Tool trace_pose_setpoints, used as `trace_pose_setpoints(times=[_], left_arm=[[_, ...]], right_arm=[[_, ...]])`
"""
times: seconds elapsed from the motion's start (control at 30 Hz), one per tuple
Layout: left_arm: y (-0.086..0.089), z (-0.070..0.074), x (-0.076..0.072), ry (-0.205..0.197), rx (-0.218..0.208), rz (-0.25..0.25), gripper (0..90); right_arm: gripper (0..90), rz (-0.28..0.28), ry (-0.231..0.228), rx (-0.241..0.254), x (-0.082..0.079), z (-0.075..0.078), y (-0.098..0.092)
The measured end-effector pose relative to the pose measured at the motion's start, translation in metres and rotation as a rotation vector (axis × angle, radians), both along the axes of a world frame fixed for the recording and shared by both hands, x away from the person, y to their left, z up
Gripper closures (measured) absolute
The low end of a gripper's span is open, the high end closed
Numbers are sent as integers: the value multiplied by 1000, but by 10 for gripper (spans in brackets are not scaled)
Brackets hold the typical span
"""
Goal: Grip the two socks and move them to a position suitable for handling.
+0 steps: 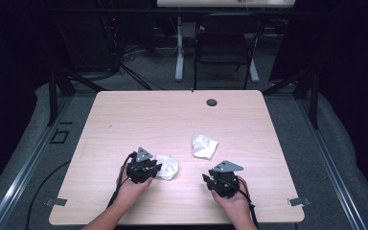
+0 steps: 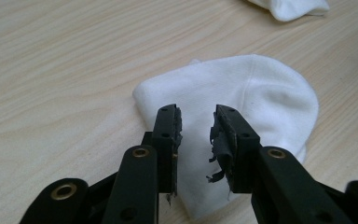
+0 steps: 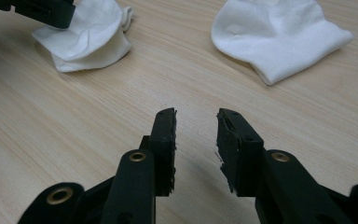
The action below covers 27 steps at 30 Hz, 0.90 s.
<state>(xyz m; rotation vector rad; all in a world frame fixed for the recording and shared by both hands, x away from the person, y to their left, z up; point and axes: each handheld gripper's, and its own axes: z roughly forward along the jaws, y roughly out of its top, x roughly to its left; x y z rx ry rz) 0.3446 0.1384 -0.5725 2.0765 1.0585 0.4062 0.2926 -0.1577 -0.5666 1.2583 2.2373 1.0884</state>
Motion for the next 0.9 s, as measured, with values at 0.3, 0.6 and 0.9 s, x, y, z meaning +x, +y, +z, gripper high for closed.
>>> trace_pose_setpoints(times=[0.3,0.6,0.9], left_arm=[[-4,-5,-4,26,18,-16,688],[-13,-8,-21,4,23,-49,686],[-20,-7,-32,5,32,-51,677]], right_arm=[[670,-6,2,16,0,0,-1],[668,-6,7,18,1,-1,-1],[665,0,9,11,1,-2,-1]])
